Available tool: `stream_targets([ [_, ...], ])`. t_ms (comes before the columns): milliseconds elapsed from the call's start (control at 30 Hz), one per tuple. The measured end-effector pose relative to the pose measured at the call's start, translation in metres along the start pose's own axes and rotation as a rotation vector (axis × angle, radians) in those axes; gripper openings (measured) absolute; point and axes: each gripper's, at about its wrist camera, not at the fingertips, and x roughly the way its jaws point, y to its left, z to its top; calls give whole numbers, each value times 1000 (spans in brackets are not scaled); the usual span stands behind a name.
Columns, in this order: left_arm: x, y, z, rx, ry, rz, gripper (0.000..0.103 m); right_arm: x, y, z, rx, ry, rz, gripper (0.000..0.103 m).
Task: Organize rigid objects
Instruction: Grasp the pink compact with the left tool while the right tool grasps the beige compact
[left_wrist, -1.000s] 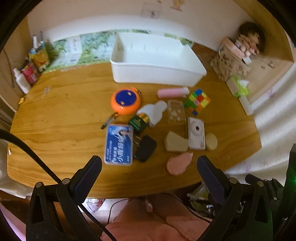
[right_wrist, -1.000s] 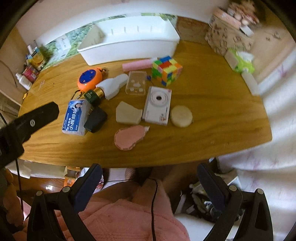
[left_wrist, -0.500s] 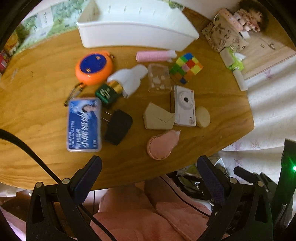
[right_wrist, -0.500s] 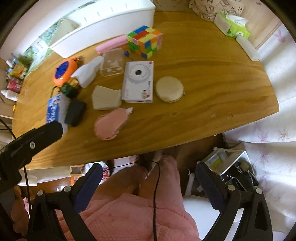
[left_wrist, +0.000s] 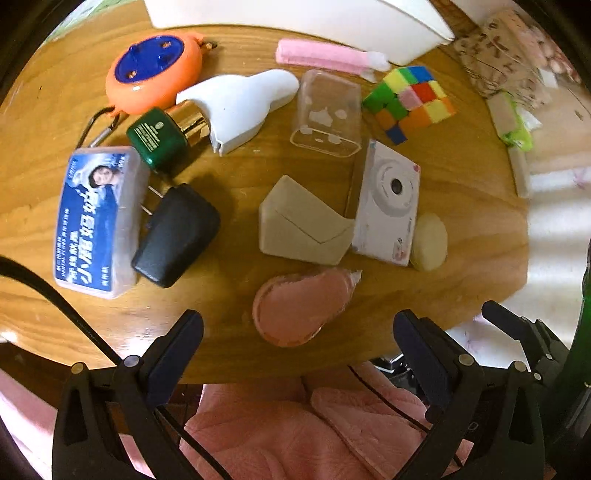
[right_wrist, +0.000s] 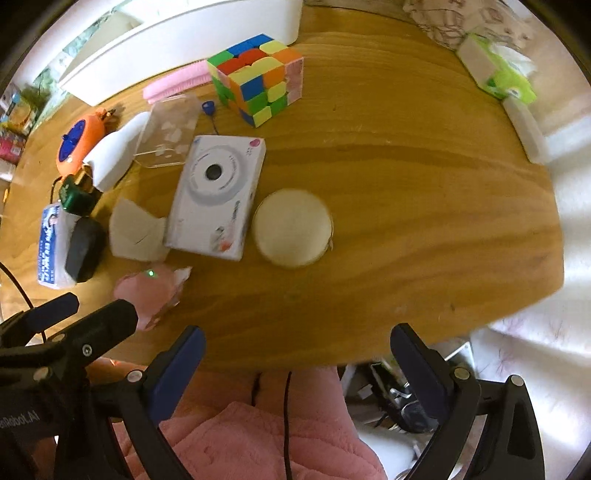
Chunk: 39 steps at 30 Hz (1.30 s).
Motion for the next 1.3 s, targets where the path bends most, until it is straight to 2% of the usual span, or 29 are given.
stream_targets([
  [267, 14, 7, 5, -147, 13, 40, 102, 16, 0, 30, -136, 31, 34, 99],
  [400, 22, 16, 2, -229, 33, 33, 102, 21, 4, 38, -198, 45, 30, 99],
  [533, 28, 19, -2, -277, 40, 37, 99, 26, 1, 65, -251, 79, 33, 94],
  [700, 38, 26, -11, -336, 57, 28, 96, 36, 2, 77, -286, 108, 52, 93],
  [833, 46, 22, -19, -344, 55, 61, 95, 47, 2, 87, -310, 124, 67, 93],
  [967, 56, 9, -11, -350, 53, 77, 93, 53, -9, 89, -322, 147, 109, 88],
  [1100, 62, 14, -15, -362, 46, 99, 87, 48, -16, 84, -342, 142, 104, 78],
  [1233, 56, 4, -13, -374, 37, 119, 78, 52, -18, 82, -366, 129, 97, 73],
  [1300, 49, 5, -9, -375, 32, 115, 78, 51, -18, 84, -381, 123, 96, 70],
])
